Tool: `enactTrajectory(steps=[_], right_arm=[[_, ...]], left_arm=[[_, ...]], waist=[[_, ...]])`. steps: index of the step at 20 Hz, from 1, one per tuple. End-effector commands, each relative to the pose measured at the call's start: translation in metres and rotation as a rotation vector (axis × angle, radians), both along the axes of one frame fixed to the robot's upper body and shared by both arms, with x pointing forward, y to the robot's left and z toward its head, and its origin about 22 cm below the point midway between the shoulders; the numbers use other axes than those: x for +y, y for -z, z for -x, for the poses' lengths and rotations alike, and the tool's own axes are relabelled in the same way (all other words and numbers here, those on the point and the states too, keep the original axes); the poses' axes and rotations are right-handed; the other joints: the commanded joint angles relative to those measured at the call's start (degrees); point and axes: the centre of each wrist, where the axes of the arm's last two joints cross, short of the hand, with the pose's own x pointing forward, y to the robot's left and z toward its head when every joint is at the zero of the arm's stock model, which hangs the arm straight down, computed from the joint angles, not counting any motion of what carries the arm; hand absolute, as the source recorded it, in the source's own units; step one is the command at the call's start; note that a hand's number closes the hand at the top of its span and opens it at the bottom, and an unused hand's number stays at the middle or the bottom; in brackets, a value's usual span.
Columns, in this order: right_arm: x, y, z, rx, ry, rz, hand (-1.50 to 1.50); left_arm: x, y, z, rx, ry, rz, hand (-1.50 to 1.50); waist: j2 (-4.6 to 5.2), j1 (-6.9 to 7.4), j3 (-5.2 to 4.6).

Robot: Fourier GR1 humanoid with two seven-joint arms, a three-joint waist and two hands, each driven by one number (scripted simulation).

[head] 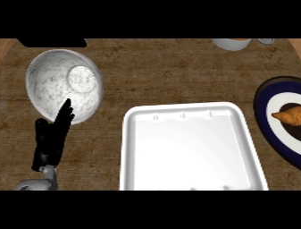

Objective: Pick the croissant from the tray and place it in the plate

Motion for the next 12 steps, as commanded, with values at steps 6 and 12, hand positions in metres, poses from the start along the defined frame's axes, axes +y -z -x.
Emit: enactTrajectory(steps=[6,12], right_arm=[[-0.019,-0.003,0.017,-0.022,0.025,0.036,-1.5],[-0.04,-0.019,0.033,-0.02,0.074,0.036,-1.5]], left_arm=[[0.014,-0.01,-0.002,-0.003,0.003,-0.005,0.0],[0.006,0.013,0.001,-0.005,0.016,-0.001,0.0]], waist=[[0.07,0.22,0.05],[0.44,0.64,0.17]])
